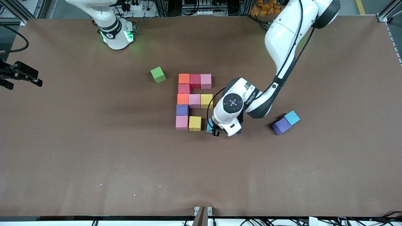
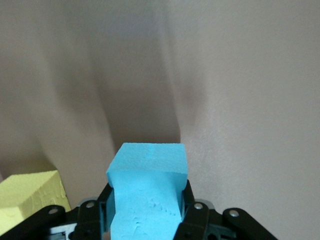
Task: Arrange 11 blocks into digit 3
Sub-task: 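Carry the cyan cube with the left gripper to the shape's yellow cube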
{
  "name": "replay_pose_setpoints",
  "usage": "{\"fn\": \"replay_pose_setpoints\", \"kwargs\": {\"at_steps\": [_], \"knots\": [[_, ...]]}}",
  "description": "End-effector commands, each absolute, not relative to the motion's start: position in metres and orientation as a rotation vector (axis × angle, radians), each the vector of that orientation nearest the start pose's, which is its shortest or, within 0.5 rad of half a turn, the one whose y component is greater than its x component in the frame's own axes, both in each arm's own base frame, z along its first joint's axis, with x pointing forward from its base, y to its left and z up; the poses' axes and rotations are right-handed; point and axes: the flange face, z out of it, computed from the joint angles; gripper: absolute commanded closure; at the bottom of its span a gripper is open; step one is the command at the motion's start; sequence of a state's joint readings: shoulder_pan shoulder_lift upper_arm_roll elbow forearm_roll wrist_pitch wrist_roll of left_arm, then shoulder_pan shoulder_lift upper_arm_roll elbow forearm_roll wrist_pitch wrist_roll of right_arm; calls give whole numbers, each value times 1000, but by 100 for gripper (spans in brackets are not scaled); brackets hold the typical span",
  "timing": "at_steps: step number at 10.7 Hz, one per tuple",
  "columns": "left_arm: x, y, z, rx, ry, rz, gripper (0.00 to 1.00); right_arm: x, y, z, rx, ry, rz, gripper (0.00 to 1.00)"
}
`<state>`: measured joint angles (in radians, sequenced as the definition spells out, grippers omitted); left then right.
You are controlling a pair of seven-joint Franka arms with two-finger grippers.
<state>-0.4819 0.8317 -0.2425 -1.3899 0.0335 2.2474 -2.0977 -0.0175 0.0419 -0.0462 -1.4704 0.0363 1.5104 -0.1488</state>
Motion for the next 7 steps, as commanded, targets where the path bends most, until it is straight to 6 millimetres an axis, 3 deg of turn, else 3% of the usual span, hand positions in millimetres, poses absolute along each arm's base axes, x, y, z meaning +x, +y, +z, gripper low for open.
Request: {"fn": "replay_pose_setpoints", "kwargs": {"at_steps": [1,7], "knots": [[583,-461,224,-2345,-2188,244,100,564,-31,647,-3105,-135,-8,0],[578,-468,218,-2272,-2258,253,100,564,-30,647,-3103,-138,-8,0]]}}
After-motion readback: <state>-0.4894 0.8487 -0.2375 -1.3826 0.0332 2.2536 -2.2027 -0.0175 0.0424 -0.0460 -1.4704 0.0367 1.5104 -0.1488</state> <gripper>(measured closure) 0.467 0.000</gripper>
